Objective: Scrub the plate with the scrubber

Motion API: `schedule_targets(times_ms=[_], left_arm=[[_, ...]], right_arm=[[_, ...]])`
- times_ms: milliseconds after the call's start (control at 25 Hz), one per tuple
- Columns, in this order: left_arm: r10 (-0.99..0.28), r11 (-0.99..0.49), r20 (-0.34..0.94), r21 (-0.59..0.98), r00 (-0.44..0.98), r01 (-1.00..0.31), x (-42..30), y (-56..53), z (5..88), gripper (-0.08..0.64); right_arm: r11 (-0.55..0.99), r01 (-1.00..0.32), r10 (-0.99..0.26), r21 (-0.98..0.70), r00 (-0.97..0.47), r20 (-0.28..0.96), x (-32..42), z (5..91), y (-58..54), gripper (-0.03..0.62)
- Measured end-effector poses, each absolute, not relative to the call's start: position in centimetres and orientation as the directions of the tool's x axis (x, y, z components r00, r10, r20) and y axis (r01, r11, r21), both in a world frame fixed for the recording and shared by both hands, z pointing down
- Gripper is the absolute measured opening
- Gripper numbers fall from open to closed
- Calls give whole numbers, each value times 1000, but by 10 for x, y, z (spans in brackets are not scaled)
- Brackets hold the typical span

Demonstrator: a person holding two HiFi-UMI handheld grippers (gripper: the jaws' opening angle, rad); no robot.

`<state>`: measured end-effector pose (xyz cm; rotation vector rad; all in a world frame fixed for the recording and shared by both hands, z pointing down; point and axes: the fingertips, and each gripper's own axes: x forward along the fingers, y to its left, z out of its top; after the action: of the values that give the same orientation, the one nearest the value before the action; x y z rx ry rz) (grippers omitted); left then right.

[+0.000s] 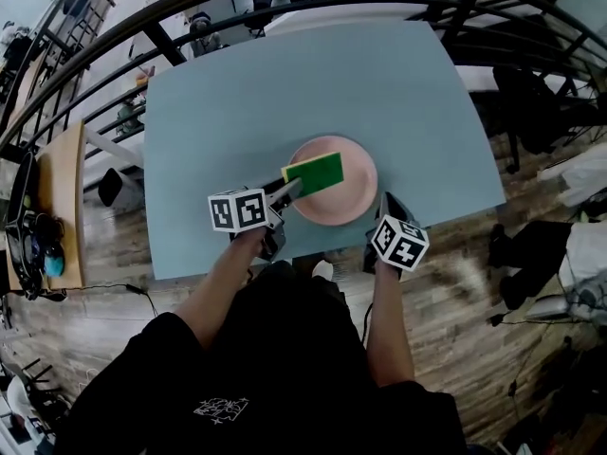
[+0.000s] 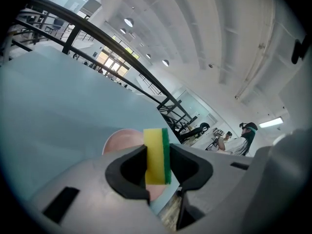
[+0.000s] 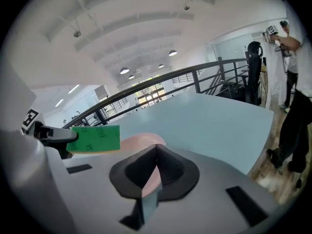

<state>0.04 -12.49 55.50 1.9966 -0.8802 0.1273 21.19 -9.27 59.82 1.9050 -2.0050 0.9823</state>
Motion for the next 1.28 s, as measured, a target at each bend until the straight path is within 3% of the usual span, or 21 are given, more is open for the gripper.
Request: schedule_targets(times_ms=[600,1280], left_arm=[[-531,-513,306,625,790,-588,-41,-115,481,132],[-523,-695,178,477,834,-538,-110,-96,403,132]], right_arm=[[-59,-969,-910,-238,-45,411,187,487,-41,6],[-54,-989,-977,-135,24,211,107,374,15,6]])
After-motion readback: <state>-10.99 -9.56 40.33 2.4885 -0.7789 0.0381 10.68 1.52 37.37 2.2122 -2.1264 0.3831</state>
